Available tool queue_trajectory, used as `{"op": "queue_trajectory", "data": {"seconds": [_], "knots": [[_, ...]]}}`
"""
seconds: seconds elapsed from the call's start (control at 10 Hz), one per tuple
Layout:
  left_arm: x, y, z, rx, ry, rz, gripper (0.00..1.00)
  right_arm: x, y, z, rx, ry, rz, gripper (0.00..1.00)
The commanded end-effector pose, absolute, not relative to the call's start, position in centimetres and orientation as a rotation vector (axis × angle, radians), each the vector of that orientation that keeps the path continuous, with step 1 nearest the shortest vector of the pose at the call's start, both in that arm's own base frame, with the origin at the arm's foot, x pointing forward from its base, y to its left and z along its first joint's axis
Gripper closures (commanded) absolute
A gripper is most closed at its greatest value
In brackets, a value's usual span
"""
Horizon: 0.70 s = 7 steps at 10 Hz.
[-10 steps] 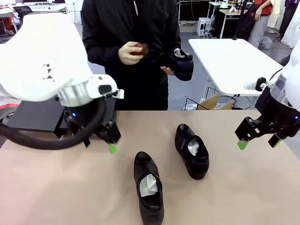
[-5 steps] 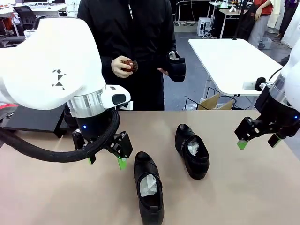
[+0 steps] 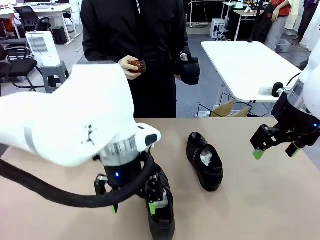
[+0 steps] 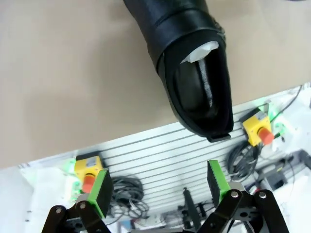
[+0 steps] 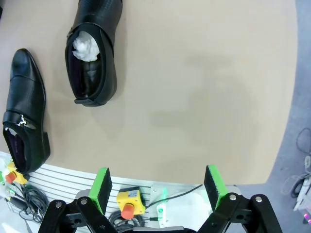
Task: Organize the shoes by placing them on the stand.
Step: Place the Shoe from the middle of the table onto the Shoes Stand.
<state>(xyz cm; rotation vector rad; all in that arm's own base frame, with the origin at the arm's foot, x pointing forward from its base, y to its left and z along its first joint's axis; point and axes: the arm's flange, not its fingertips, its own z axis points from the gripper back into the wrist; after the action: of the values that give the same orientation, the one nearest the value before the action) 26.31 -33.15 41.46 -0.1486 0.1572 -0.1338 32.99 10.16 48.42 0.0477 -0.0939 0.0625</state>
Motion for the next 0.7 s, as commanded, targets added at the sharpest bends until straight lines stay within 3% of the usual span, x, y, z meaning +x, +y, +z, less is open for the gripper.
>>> {"op": "queue_trajectory", "data": {"seconds": [0.0, 0.2, 0.6], "knots": [[25.7, -33.8, 40.2, -0.126, 0.08, -0.017, 0.0, 33.3, 10.2, 48.8, 0.055, -0.09, 0.068, 0.0], [26.0, -34.0, 39.2, -0.139, -0.022, 0.141, 0.0, 33.3, 10.2, 48.8, 0.055, -0.09, 0.068, 0.0], [26.9, -35.5, 37.3, -0.056, -0.02, 0.133, 0.0, 33.3, 10.2, 48.8, 0.055, -0.09, 0.068, 0.0]]}}
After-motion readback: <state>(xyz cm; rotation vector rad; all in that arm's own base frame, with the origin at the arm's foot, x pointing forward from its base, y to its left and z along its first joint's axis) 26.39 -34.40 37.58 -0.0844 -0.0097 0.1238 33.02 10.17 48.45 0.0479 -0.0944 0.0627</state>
